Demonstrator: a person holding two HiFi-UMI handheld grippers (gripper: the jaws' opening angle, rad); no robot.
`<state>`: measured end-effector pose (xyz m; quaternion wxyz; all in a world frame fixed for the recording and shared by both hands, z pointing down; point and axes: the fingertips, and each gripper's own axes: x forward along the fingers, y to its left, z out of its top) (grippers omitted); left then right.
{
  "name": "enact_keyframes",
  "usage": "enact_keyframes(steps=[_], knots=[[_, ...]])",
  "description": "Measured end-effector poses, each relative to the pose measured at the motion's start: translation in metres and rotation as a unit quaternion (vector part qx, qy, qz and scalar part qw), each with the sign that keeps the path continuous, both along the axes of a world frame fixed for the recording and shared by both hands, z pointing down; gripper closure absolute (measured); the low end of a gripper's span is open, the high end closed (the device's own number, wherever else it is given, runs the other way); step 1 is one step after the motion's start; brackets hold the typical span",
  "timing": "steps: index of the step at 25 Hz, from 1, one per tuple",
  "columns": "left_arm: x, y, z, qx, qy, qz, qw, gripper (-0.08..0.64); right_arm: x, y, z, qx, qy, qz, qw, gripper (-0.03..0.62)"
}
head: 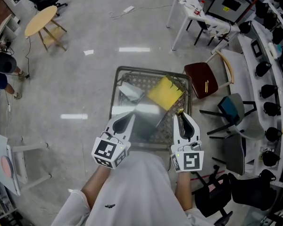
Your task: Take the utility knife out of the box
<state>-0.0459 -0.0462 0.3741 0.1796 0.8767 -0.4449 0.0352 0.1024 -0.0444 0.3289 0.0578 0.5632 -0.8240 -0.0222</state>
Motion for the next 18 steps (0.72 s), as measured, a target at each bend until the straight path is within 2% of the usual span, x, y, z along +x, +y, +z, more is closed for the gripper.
enact_keyframes(steps=[18], knots=[[0.0050, 0.0010, -0.0090, 0.009, -0.004, 0.016, 0.9998, 0.557, -0.0035, 0.0023, -0.0014, 0.009, 0.014, 0.000, 1.000, 0.545]])
